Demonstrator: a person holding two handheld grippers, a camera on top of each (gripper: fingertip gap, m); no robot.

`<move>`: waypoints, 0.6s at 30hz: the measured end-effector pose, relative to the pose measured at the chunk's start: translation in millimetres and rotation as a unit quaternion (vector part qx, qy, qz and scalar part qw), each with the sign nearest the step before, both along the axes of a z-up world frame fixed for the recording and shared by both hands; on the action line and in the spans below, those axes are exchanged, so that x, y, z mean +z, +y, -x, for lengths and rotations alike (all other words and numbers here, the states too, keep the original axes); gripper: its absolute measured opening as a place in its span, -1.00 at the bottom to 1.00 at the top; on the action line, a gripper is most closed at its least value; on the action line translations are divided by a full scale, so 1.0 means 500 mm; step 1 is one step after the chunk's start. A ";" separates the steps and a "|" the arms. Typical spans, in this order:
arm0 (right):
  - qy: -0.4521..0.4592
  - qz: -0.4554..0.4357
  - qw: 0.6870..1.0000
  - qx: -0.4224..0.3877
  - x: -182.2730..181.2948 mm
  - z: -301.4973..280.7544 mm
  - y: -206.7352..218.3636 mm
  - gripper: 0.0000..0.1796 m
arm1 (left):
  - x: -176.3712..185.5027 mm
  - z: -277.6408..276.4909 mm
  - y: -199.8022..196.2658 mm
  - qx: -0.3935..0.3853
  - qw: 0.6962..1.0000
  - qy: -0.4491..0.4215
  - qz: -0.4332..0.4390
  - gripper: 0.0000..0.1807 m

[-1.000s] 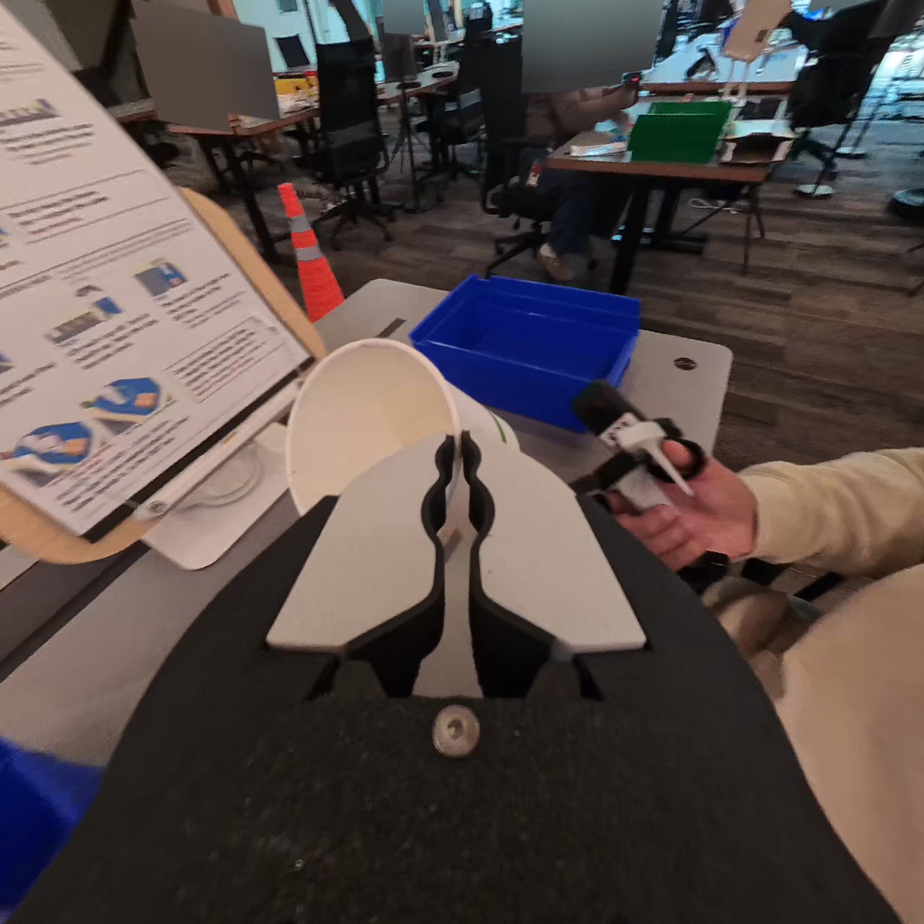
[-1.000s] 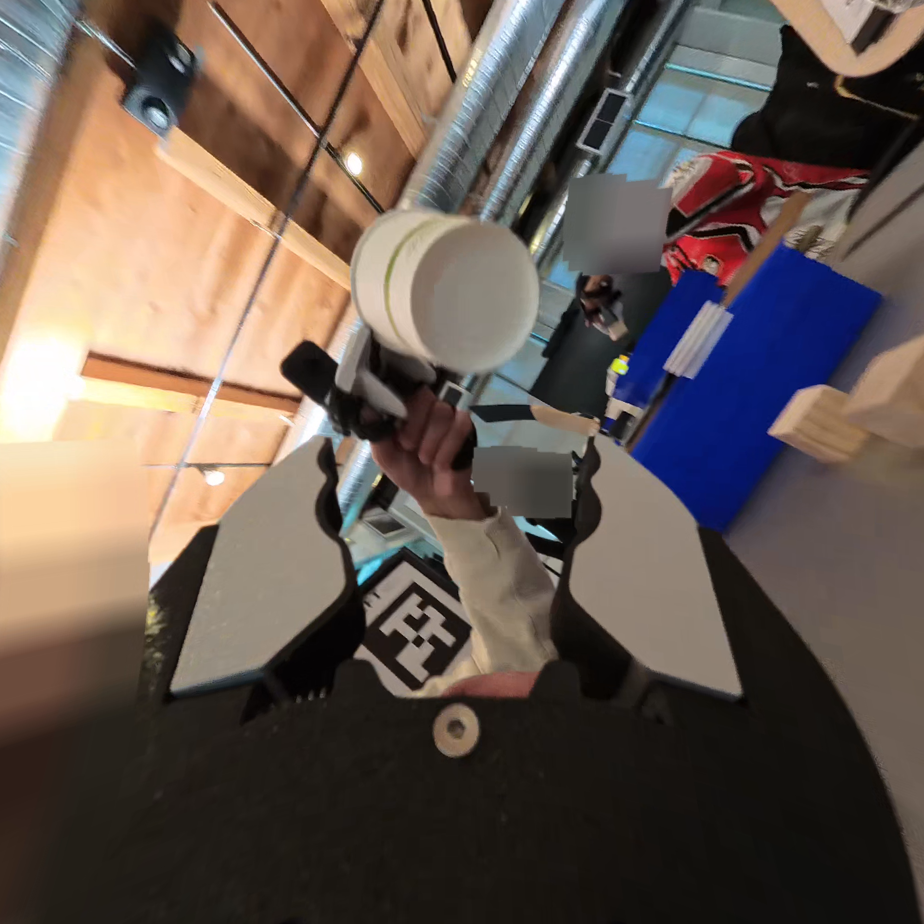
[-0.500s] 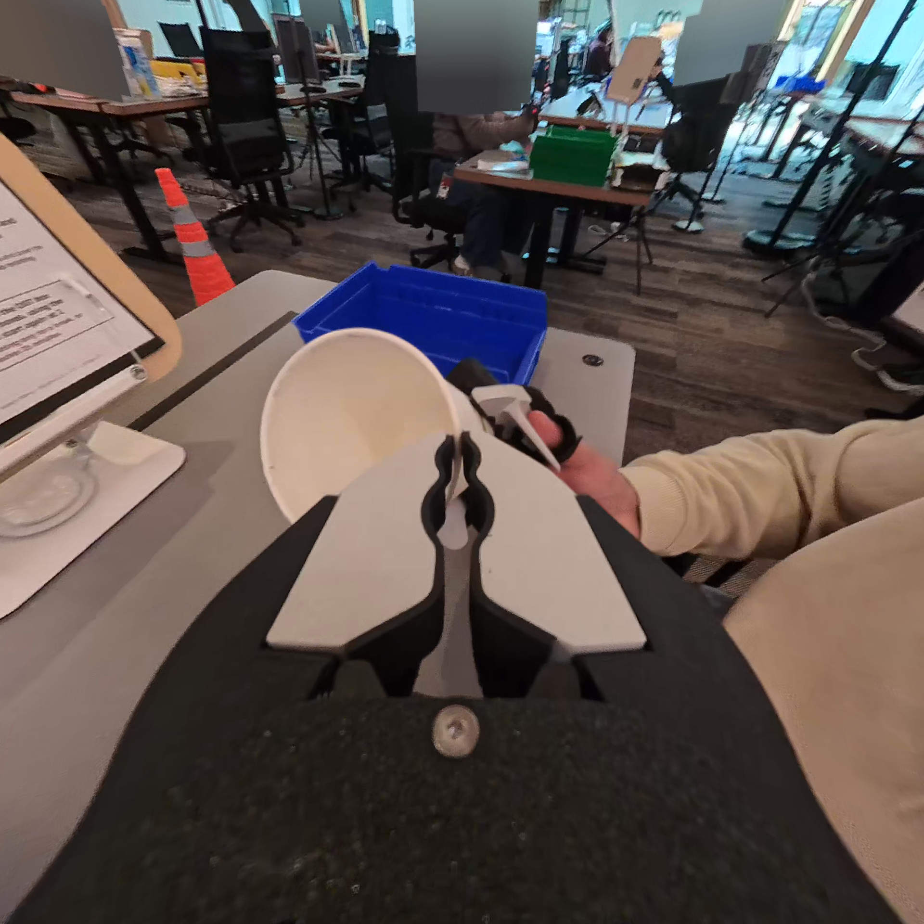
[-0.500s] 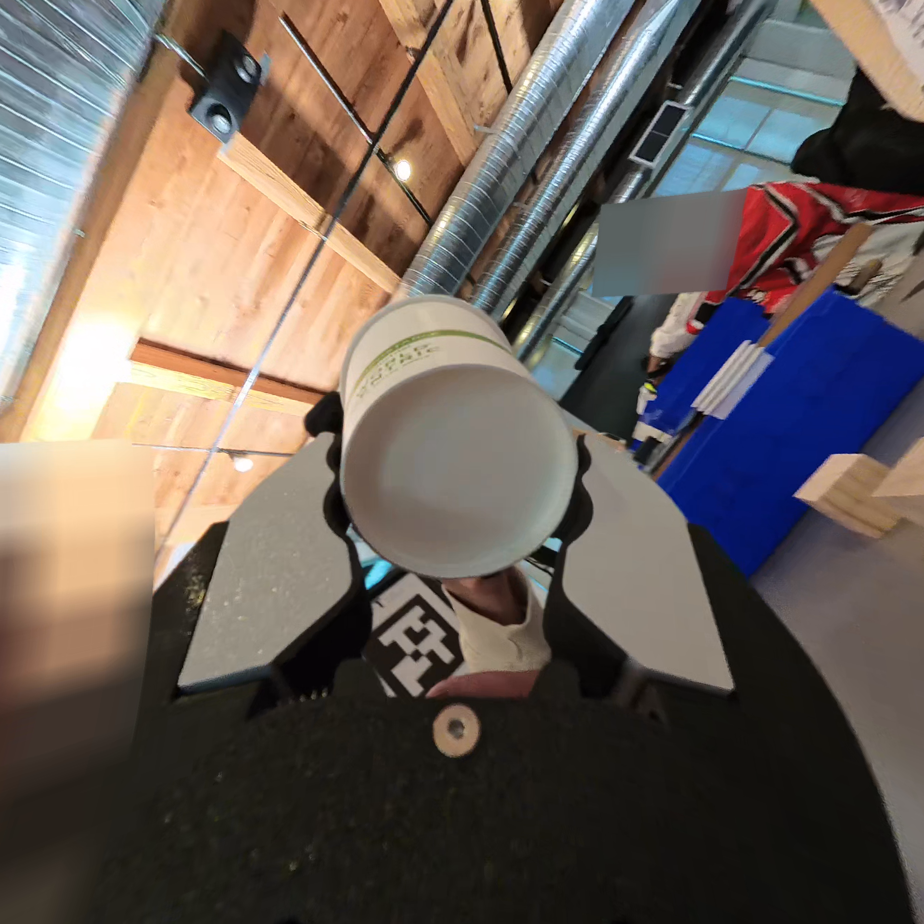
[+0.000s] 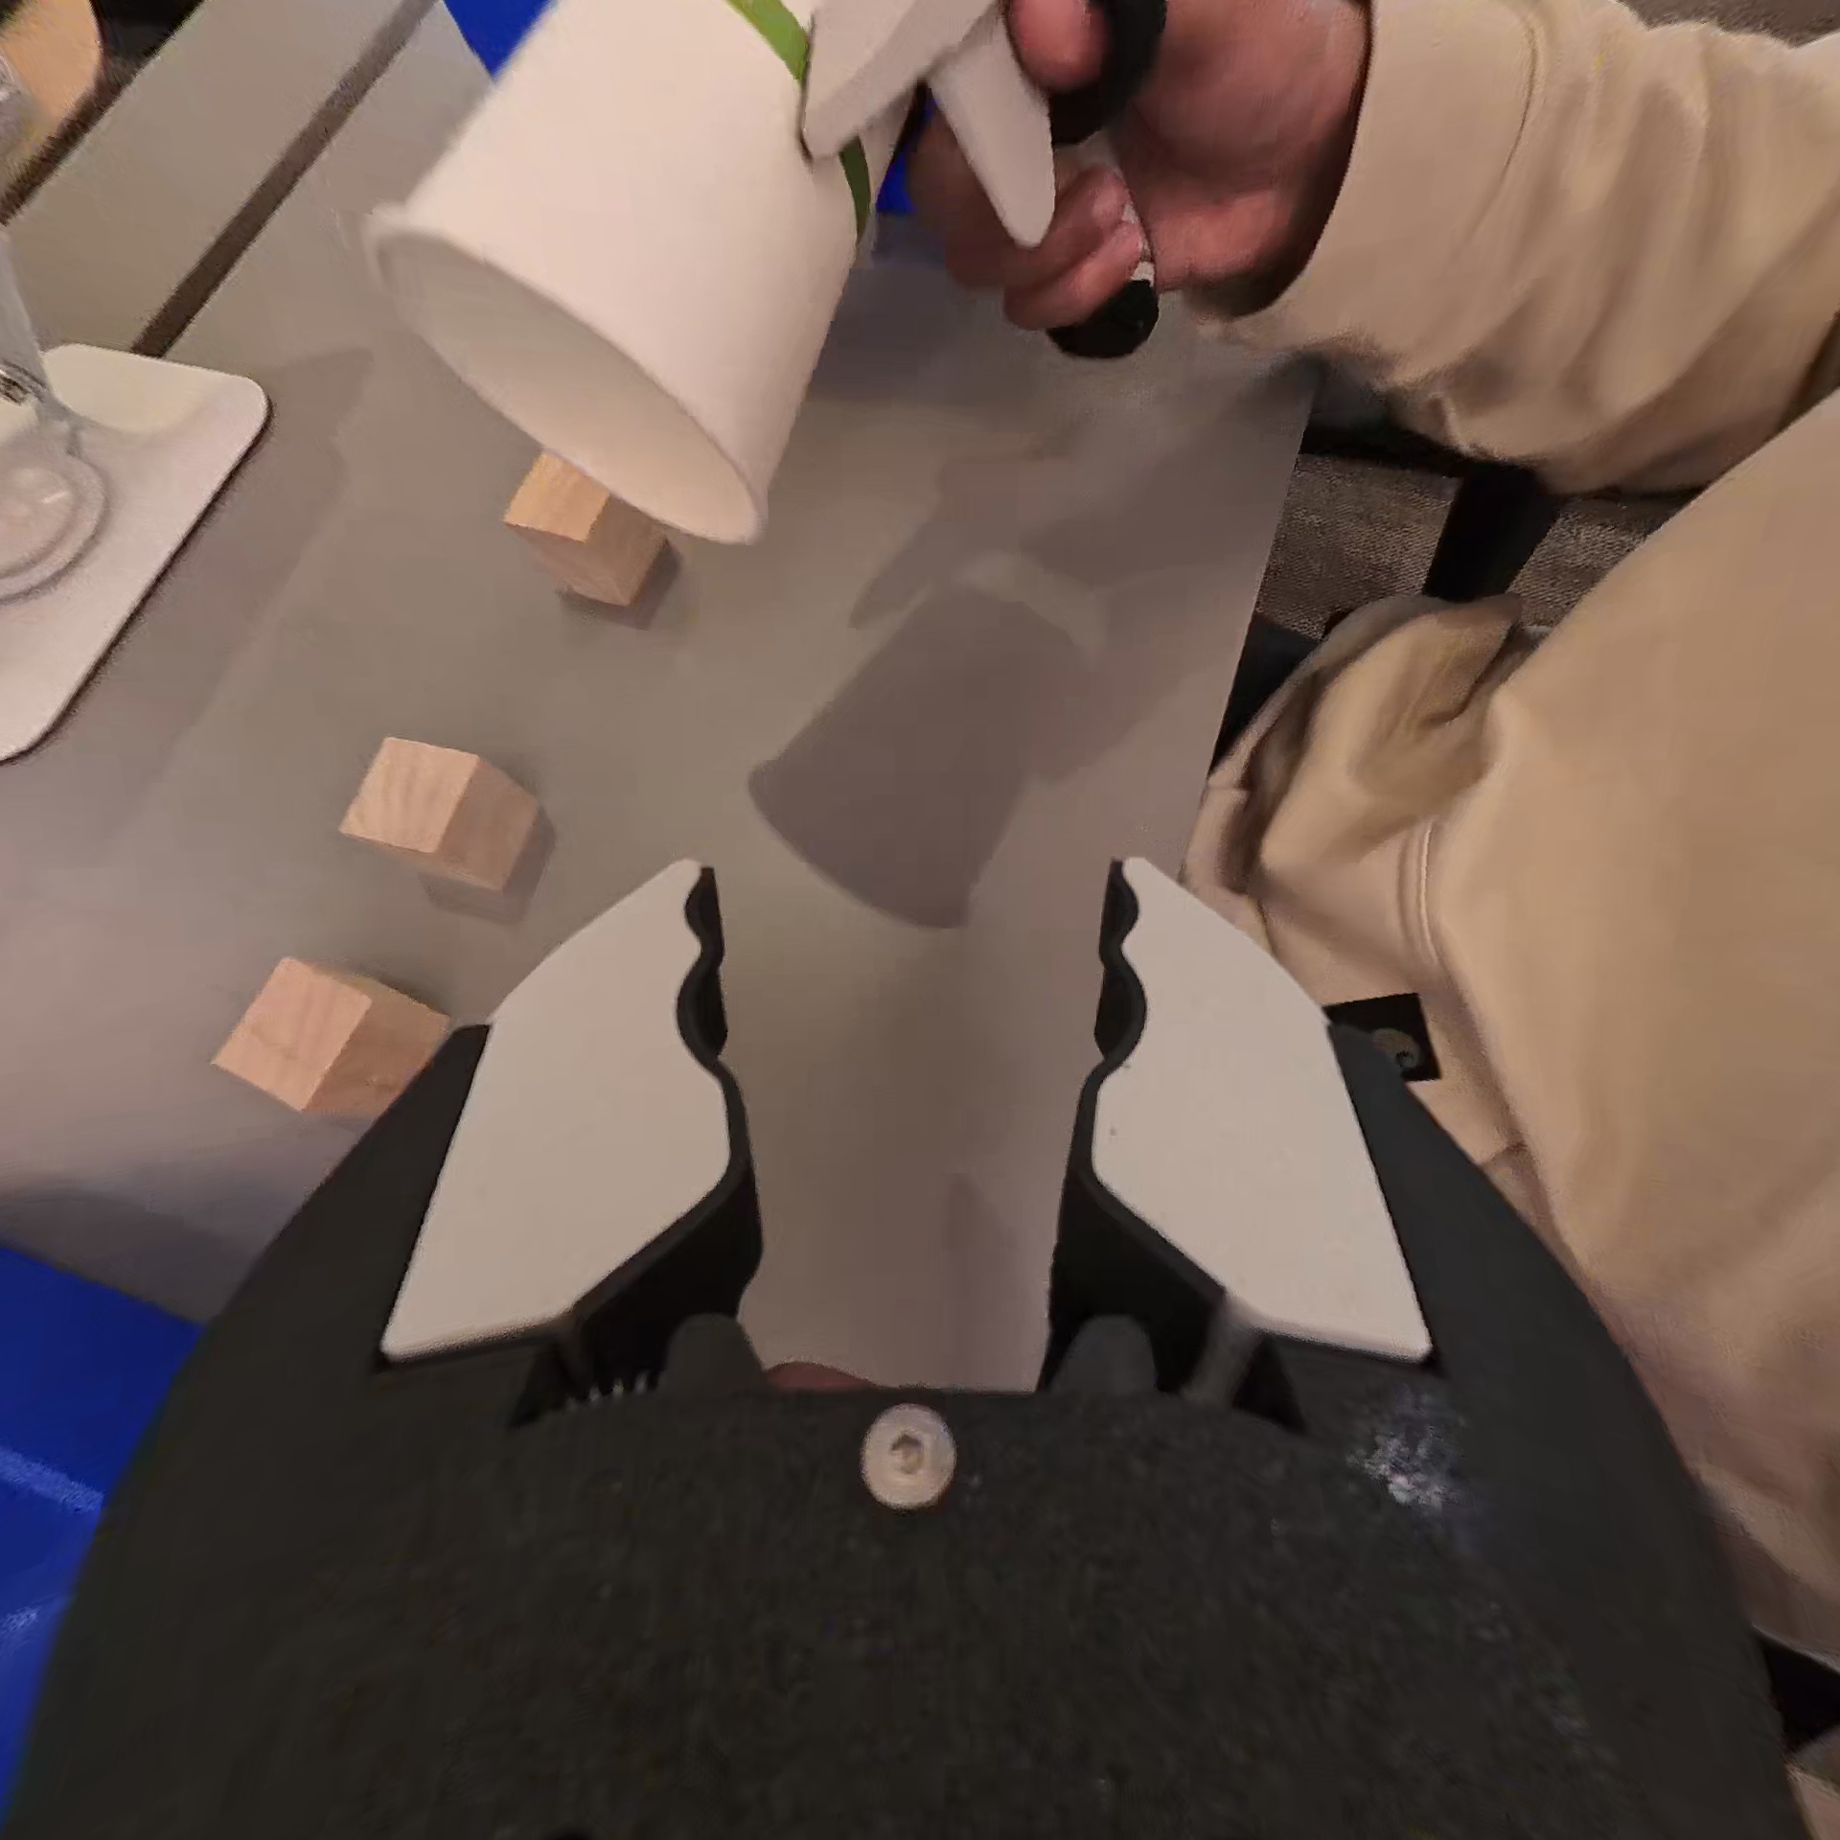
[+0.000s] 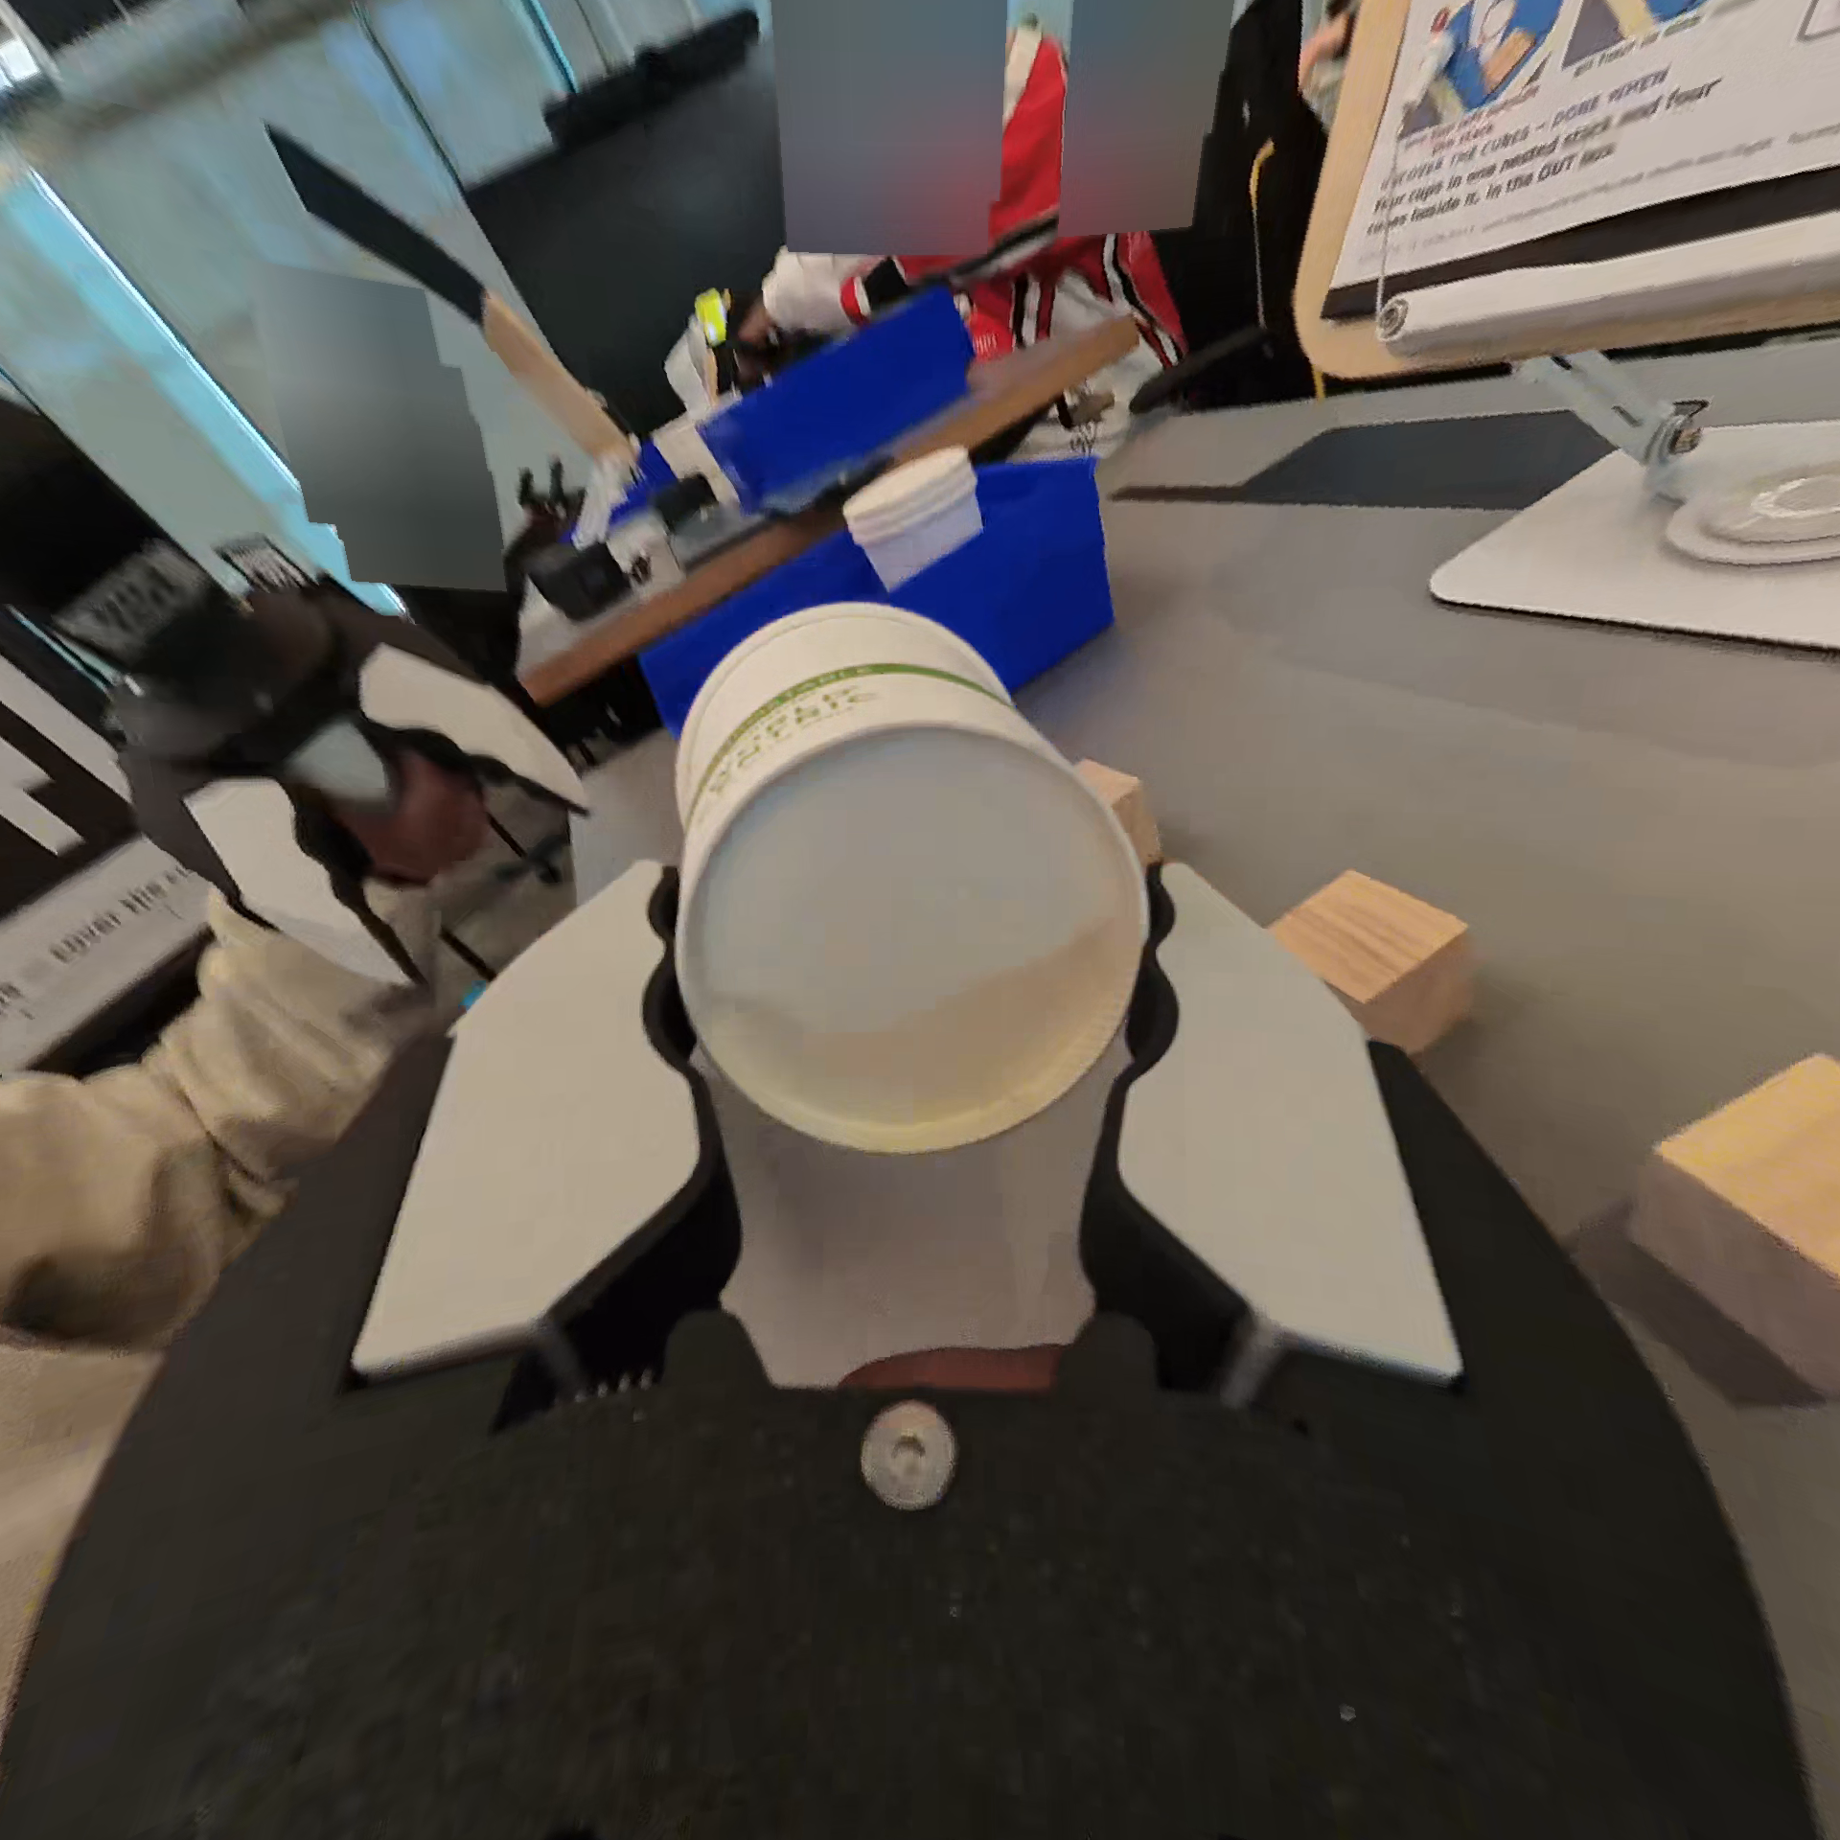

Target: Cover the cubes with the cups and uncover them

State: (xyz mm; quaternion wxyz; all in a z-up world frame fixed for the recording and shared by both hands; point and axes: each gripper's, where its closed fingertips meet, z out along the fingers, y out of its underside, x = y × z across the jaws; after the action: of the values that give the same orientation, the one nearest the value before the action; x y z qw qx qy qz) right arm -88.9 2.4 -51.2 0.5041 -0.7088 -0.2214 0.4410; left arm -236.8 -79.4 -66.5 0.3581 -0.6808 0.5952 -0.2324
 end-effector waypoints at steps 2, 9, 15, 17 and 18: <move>-0.042 -0.006 0.999 0.008 -0.006 -0.002 -0.006 -0.04 | 0.023 -0.003 0.001 -0.017 1.000 -0.001 -0.012 -0.18; -0.106 -0.028 0.993 0.048 -0.004 0.019 -0.039 -0.04 | 0.096 -0.092 0.057 -0.105 0.989 0.097 -0.032 -0.15; -0.108 -0.027 0.992 0.054 -0.006 0.037 -0.046 -0.04 | 0.074 -0.174 0.102 -0.158 0.960 0.230 -0.006 -0.11; -0.102 -0.023 0.993 0.058 -0.006 0.041 -0.047 -0.04 | 0.061 -0.189 0.101 -0.176 0.953 0.246 0.014 -0.10; -0.097 -0.021 0.993 0.062 -0.006 0.043 -0.049 -0.04 | 0.055 -0.196 0.101 -0.182 0.951 0.250 0.022 -0.10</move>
State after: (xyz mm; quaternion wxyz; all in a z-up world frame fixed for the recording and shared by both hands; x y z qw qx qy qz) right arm -110.6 -22.2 -54.2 0.4664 -0.7225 -0.3222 0.3957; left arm -138.7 -28.9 -39.1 0.1348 -0.6049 0.7742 -0.1290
